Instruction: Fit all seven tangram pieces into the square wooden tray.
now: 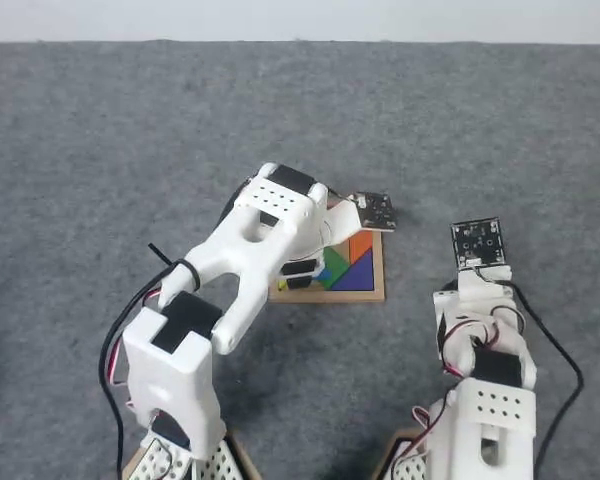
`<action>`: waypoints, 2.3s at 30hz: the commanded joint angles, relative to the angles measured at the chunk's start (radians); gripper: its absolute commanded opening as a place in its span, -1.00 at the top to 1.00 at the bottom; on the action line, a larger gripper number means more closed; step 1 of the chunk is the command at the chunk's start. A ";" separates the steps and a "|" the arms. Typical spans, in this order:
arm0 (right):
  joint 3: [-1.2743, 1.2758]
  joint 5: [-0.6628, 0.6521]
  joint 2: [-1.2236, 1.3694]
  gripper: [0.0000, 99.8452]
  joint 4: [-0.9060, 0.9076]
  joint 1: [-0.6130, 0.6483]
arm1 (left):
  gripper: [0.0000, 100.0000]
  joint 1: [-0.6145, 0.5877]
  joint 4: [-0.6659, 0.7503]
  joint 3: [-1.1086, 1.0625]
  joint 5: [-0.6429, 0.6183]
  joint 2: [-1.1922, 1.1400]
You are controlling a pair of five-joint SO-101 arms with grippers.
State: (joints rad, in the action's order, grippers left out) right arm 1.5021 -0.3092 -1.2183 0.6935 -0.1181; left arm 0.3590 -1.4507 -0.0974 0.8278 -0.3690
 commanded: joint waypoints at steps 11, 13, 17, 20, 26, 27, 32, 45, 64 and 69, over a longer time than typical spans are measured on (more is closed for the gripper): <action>-0.009 -0.017 -0.019 0.99 0.007 0.007 | 0.79 0.003 -0.028 0.108 -0.029 0.054; -0.009 -0.017 -0.019 0.99 0.007 0.007 | 0.79 0.003 0.000 0.108 -0.052 0.054; -0.009 -0.017 -0.018 0.99 0.007 0.021 | 0.79 0.003 0.026 0.111 -0.055 0.054; -0.008 -0.018 -0.015 0.99 0.007 0.045 | 0.79 0.002 0.058 0.111 -0.089 0.054; -0.008 -0.018 -0.015 0.99 0.007 0.048 | 0.79 0.002 0.063 0.140 -0.095 0.063; -0.008 -0.018 -0.015 0.99 0.007 0.048 | 0.79 0.002 0.061 0.153 -0.095 0.063; -0.008 -0.018 -0.015 0.99 0.007 0.048 | 0.79 -0.002 0.120 0.191 -0.176 0.034; -0.008 -0.018 -0.016 0.99 0.007 0.048 | 0.79 -0.046 0.132 0.199 -0.175 -0.095; -0.008 -0.018 -0.016 0.99 0.007 0.048 | 0.84 -0.025 0.025 0.199 -0.172 -0.091; -0.008 -0.018 -0.016 0.99 0.007 0.048 | 0.84 -0.020 -0.005 0.193 -0.175 -0.020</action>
State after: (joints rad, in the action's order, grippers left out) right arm 1.5021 -0.3168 -1.2183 0.6935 -0.0721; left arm 0.3299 -1.4154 0.0575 0.6483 -0.4780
